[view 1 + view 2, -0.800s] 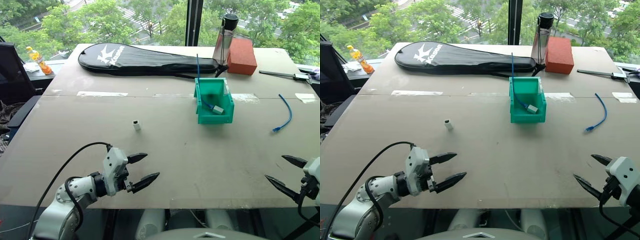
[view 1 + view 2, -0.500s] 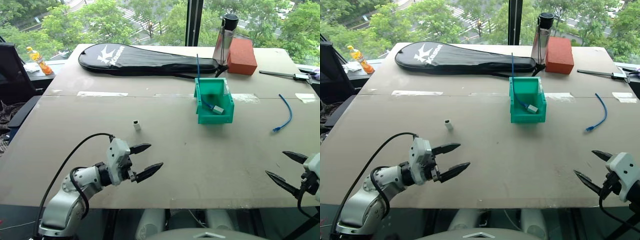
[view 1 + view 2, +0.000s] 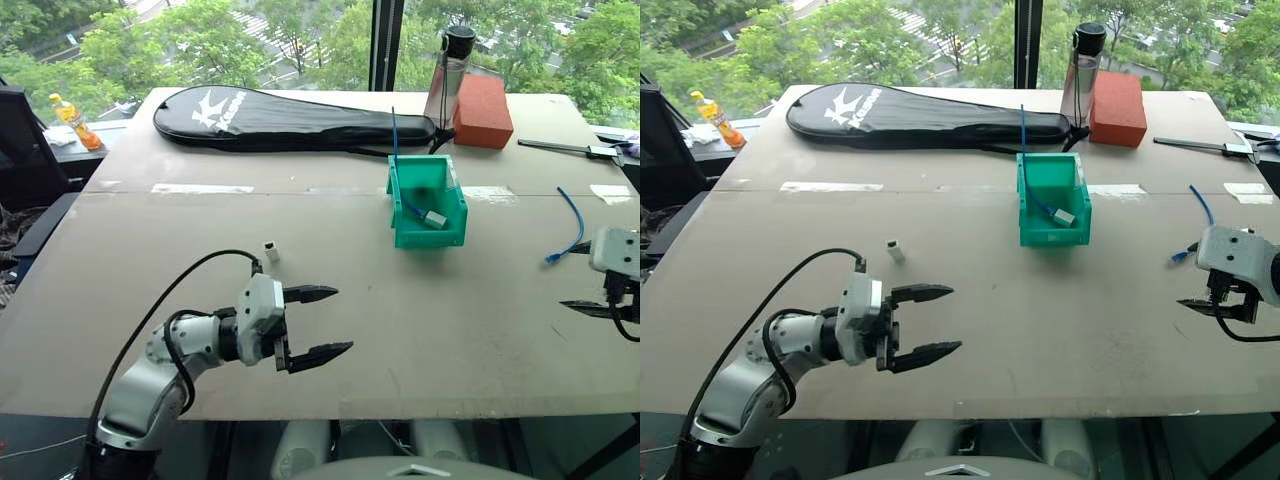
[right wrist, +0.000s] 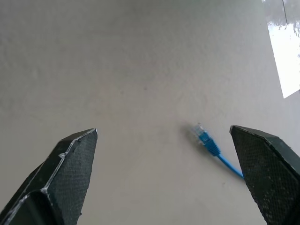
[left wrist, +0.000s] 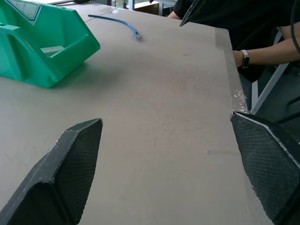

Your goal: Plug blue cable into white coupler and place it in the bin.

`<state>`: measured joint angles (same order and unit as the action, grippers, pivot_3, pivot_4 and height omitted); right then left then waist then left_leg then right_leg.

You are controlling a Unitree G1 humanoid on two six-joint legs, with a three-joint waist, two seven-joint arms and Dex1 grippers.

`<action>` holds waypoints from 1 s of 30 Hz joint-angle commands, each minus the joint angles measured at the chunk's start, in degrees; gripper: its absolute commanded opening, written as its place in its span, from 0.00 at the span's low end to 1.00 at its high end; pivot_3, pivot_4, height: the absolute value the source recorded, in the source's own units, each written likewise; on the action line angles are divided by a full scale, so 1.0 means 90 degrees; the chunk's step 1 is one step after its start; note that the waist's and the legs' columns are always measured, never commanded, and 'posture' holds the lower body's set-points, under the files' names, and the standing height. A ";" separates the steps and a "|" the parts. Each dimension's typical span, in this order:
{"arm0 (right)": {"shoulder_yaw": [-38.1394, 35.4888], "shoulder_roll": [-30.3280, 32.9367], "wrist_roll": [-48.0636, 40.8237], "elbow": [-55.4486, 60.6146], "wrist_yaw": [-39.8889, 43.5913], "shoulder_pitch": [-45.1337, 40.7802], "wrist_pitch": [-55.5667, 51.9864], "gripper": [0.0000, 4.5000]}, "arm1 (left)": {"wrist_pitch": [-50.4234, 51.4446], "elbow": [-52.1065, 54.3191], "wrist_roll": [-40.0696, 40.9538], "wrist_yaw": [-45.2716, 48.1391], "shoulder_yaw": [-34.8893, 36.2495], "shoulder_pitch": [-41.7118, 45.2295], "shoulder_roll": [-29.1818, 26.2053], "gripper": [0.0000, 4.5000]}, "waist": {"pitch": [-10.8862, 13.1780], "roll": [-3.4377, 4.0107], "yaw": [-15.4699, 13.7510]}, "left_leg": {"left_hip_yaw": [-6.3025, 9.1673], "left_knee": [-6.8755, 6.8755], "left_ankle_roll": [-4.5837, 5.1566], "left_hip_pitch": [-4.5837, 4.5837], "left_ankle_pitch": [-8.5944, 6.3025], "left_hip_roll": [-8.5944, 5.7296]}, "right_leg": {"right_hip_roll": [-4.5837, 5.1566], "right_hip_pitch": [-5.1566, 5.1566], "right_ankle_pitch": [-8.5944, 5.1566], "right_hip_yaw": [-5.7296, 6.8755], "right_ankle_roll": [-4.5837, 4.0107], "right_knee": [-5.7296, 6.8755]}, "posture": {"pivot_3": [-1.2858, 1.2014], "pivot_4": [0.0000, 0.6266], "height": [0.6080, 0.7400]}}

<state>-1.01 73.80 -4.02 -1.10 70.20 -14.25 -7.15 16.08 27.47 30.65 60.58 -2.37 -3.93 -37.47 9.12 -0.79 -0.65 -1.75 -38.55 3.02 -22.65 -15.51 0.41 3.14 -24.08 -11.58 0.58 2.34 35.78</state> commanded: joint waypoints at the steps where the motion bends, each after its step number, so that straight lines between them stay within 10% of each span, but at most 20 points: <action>1: 0.1094 -0.0508 0.1076 -0.1588 0.0415 -0.1534 0.1053 0.99 | 0.0017 0.0447 0.0078 -0.0146 -0.0054 0.0092 0.0044 0.99 | 0.0007 -0.0003 0.0008 | -0.0005 0.0000 0.0000 0.0000 0.0000 0.0000 | 0.0000 -0.0002 0.0001 -0.0003 0.0000 -0.0003 | 0.52 0.24 1.00; 14: 0.2486 -0.1542 0.2689 -0.5471 0.0512 -0.4103 0.3319 0.99 | 0.0150 0.0943 0.0559 -0.0505 0.0029 0.0053 0.0250 0.99 | 0.0025 0.0012 -0.0002 | -0.0020 0.0001 -0.0026 -0.0007 0.0016 -0.0002 | 0.0002 -0.0010 0.0002 -0.0018 -0.0003 -0.0002 | 0.52 0.24 1.00; 19: 0.2601 -0.1665 0.2995 -0.5928 0.0272 -0.4298 0.3677 0.63 | 0.0087 0.0975 0.0467 -0.0570 0.0004 -0.0024 0.0215 1.00 | 0.0025 0.0012 0.0003 | -0.0026 -0.0002 -0.0007 0.0000 0.0005 -0.0001 | 0.0001 -0.0009 0.0003 -0.0025 -0.0004 0.0007 | 0.52 0.24 1.00; 30: 0.2943 -0.2010 0.3754 -0.6663 -0.0368 -0.4848 0.4296 0.63 | 0.0110 0.1014 0.0432 -0.0641 0.0000 0.0018 0.0180 1.00 | 0.0025 0.0013 0.0063 | -0.0036 -0.0002 -0.0014 0.0007 0.0009 -0.0001 | 0.0000 -0.0009 0.0006 -0.0033 -0.0008 0.0011 | 0.52 0.24 1.00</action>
<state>25.30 55.61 28.99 -60.37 68.01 -56.31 30.74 17.86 34.26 34.34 54.92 -2.42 -4.21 -35.63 9.35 -0.67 -0.08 -2.08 -38.57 2.88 -22.59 -15.41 0.40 3.14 -24.17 -11.52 0.29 2.27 35.87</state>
